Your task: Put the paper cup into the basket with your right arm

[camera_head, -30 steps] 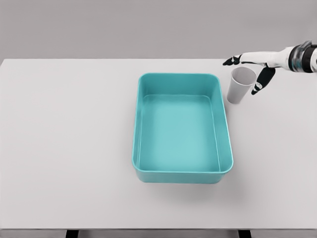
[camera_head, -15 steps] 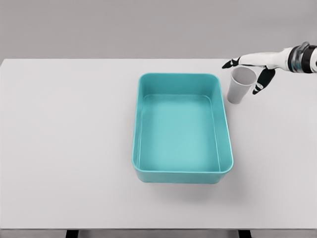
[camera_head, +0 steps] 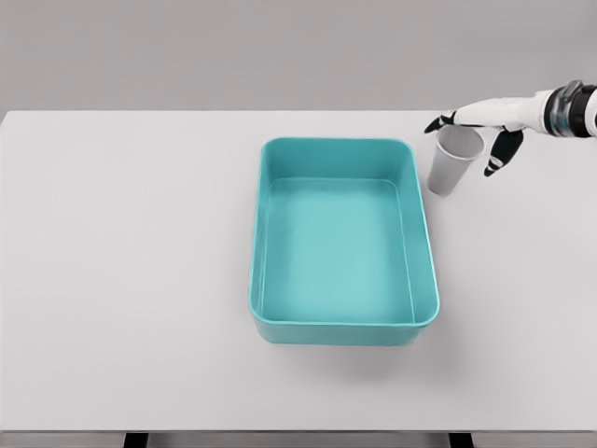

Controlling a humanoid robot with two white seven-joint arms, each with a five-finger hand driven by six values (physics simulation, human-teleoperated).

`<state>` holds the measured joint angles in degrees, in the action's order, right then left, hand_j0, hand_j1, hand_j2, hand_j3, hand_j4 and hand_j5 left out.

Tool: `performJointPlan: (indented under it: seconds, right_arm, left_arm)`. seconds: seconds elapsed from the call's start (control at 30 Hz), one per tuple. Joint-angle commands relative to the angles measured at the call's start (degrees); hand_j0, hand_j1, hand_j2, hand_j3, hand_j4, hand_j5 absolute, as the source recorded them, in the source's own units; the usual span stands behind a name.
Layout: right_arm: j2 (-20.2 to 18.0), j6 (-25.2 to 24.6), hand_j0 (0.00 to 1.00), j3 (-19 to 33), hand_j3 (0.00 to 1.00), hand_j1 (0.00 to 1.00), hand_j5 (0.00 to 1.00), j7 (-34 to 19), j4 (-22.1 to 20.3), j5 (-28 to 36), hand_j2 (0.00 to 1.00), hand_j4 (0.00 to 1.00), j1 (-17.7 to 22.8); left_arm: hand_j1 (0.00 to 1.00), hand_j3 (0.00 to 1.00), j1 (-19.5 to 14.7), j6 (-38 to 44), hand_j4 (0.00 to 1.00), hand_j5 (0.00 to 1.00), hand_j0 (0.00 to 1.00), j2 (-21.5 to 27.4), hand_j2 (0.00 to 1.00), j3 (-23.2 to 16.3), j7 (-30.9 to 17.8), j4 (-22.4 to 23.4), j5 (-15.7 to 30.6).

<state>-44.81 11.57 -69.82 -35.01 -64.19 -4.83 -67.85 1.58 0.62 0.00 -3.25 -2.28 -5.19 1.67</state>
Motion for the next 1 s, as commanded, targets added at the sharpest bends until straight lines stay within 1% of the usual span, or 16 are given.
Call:
performJointPlan:
  seconds: [0.0,0.1,0.27,0.37,0.43,0.67,0.73,0.77,0.83,0.9,0.97]
  right_arm:
    - [0.42,0.12,0.97,0.12,0.97,0.97,0.97,0.01,0.12,-0.79,0.97,0.97,0.00]
    - [0.68,0.20,0.97,0.12,0.97,0.97,0.97,0.01,0.29,-0.79,0.97,0.97,-0.79]
    - [1.74,0.20,0.97,0.04,0.97,0.97,0.97,0.01,0.91,-0.88,0.97,0.97,-0.79]
    - [3.23,0.29,0.97,-0.67,0.97,0.97,0.97,0.01,3.02,-0.97,0.97,0.97,-0.79]
    - [3.41,0.73,0.97,-0.67,0.97,0.97,0.97,0.01,3.81,-0.97,0.97,0.97,-0.79]
    - [3.32,0.82,0.97,-0.67,0.97,0.97,0.97,0.01,3.72,-0.97,0.97,0.97,-0.70]
    - [3.32,0.91,0.91,-0.67,0.91,0.91,0.91,0.01,3.63,-0.97,0.91,0.91,-0.70]
    - [3.32,1.17,0.85,-0.67,0.85,0.85,0.85,0.01,3.63,-0.97,0.85,0.85,-0.70]
    - [3.32,1.17,0.81,-0.67,0.81,0.81,0.81,0.01,3.63,-0.97,0.81,0.81,-0.70]
    - [3.32,1.26,0.81,-0.75,0.81,0.81,0.81,0.01,3.63,-0.97,0.81,0.81,-0.70]
    - [3.23,1.26,0.77,-0.84,0.77,0.77,0.77,0.01,3.55,-0.97,0.77,0.77,-0.70]
  left_arm:
    - [1.00,1.00,0.00,0.00,1.00,1.00,1.00,0.00,1.00,0.00,-0.01,0.01,0.00]
    - [1.00,1.00,0.00,0.00,1.00,1.00,1.00,0.00,1.00,0.00,-0.01,0.01,0.00]
    - [1.00,1.00,0.00,0.00,1.00,1.00,1.00,0.00,1.00,0.00,-0.01,0.01,0.00]
    - [1.00,1.00,0.00,0.00,1.00,1.00,1.00,0.00,1.00,0.00,-0.01,0.01,0.00]
    - [1.00,1.00,0.00,0.00,1.00,1.00,1.00,0.00,1.00,0.00,-0.01,0.01,0.00]
    - [1.00,1.00,0.00,0.00,1.00,1.00,1.00,0.00,1.00,0.00,-0.01,0.01,0.00]
    - [1.00,1.00,0.00,0.00,1.00,1.00,1.00,0.00,1.00,0.00,-0.01,0.01,0.00]
    - [1.00,1.00,0.00,0.00,1.00,1.00,1.00,0.00,1.00,0.00,-0.01,0.01,0.00]
    - [1.00,1.00,0.00,0.00,1.00,1.00,1.00,0.00,1.00,0.00,-0.01,0.01,0.00]
    - [1.00,1.00,0.00,0.00,1.00,1.00,1.00,0.00,1.00,0.00,-0.01,0.01,0.00]
    - [1.00,1.00,0.00,0.00,1.00,1.00,1.00,0.00,1.00,0.00,-0.01,0.01,0.00]
